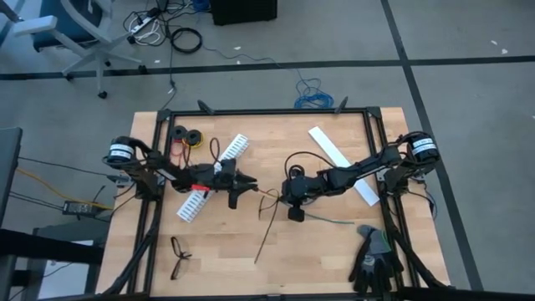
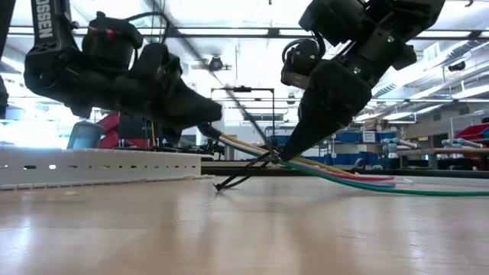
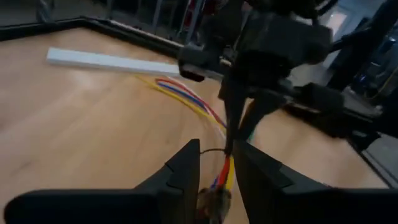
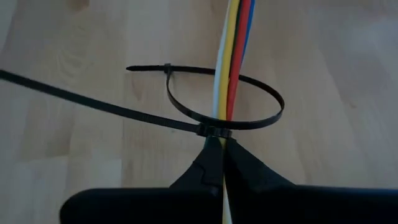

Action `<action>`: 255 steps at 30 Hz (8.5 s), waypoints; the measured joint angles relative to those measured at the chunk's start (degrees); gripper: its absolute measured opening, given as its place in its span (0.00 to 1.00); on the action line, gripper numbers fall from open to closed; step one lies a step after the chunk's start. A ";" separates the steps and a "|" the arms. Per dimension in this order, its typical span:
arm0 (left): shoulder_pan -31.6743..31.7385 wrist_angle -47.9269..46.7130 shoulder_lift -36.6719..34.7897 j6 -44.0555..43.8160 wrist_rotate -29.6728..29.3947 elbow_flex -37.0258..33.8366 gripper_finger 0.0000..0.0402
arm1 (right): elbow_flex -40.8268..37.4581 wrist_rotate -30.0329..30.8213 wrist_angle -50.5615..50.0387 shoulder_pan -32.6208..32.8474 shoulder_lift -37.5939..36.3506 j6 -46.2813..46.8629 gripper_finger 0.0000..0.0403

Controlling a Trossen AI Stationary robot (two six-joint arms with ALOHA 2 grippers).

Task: Ziptie cables
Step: Wrap the cable wires with the black zip tie

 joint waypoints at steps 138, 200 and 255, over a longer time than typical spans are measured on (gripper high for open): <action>-9.72 -13.18 -0.06 -18.05 -16.14 -0.92 0.26 | 7.34 7.10 -2.69 -1.15 2.69 10.13 0.31; -9.04 18.77 21.00 -20.71 -20.54 10.45 0.26 | 11.91 15.54 -8.67 4.52 3.65 2.56 0.00; -5.78 17.18 20.79 -16.80 -19.05 3.43 0.03 | 12.07 -2.32 -12.13 6.65 1.74 -2.05 0.19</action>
